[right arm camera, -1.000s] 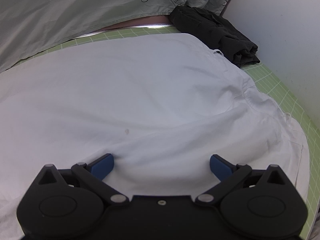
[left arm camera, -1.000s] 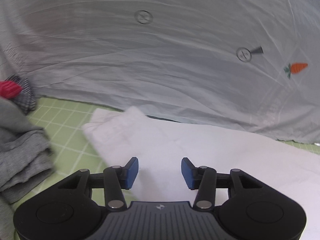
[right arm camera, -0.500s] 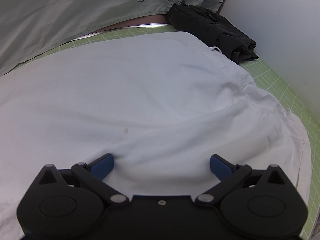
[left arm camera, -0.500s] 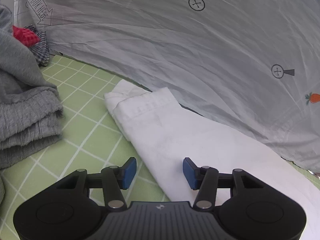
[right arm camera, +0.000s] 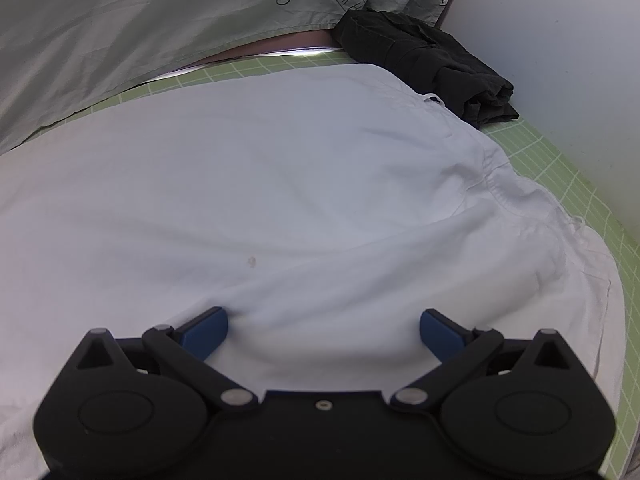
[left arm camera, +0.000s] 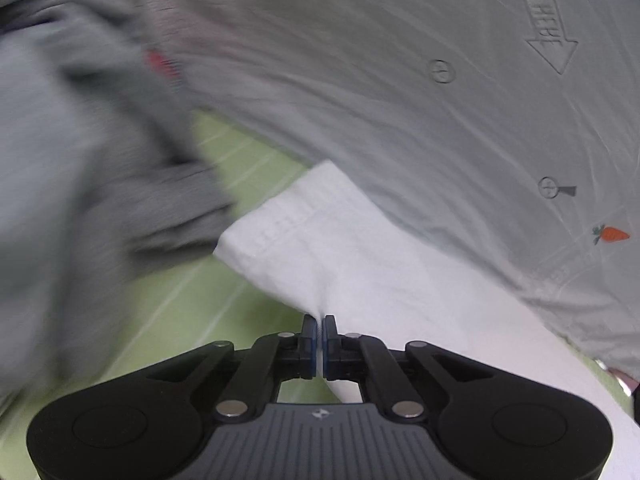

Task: Fold clothes

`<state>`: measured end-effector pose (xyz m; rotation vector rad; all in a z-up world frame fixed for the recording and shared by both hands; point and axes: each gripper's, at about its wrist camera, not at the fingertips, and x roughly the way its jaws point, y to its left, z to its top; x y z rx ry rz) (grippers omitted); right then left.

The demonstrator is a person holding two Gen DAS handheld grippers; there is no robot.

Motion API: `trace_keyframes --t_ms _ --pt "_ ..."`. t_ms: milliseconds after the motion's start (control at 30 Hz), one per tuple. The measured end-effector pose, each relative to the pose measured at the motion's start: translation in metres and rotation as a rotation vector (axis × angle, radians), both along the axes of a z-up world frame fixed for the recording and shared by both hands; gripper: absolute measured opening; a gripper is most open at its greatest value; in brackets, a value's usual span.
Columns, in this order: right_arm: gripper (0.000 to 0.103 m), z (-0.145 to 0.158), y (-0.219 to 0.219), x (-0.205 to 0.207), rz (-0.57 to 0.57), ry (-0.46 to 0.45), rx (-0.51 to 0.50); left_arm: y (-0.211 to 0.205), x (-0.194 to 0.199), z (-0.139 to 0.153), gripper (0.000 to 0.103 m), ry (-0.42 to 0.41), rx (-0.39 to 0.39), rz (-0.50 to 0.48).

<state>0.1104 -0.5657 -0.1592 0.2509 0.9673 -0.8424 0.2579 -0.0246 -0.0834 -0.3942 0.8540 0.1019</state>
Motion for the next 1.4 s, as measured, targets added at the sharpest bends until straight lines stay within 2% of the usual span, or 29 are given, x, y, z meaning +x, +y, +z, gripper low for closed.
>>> trace_keyframes --t_ms 67,200,400,500,633,767,867,1033,1133,1267,1400 --pt "0.103 0.0 0.0 -0.001 -0.001 -0.004 0.0 0.01 -0.026 -0.007 0.003 0.059 0.02 0.03" --pt "0.103 -0.001 0.001 -0.001 -0.001 -0.007 -0.005 0.02 -0.061 -0.025 0.003 0.163 0.01 0.064" --pt "0.103 -0.001 -0.003 -0.003 0.008 -0.011 0.016 0.004 -0.063 -0.025 0.008 0.18 0.111 0.023" --pt "0.103 0.002 -0.009 -0.006 0.026 -0.017 0.064 -0.004 -0.067 -0.015 0.029 0.147 0.127 -0.017" --pt "0.103 0.01 -0.011 -0.048 0.033 -0.054 0.081 -0.025 -0.081 0.003 0.04 0.075 0.119 -0.105" --pt "0.103 0.017 -0.014 -0.09 0.04 -0.091 0.098 -0.058 -0.113 0.019 0.044 0.039 0.112 -0.189" --pt "0.103 0.023 -0.015 -0.122 0.045 -0.119 0.111 -0.086 -0.138 0.025 0.054 0.026 0.113 -0.243" --pt "0.103 0.029 -0.026 -0.177 0.04 -0.153 0.128 -0.127 -0.2 0.019 0.066 0.063 0.137 -0.248" --pt "0.103 0.025 -0.057 -0.211 0.004 -0.136 0.149 -0.144 -0.236 0.014 0.067 0.116 0.129 -0.211" --pt "0.103 0.021 -0.092 -0.246 -0.017 -0.091 0.125 -0.171 -0.274 0.003 0.067 0.17 0.104 -0.201" --pt "0.103 0.008 -0.125 -0.269 -0.029 -0.116 0.203 -0.196 -0.304 -0.004 0.068 0.203 0.097 -0.193"
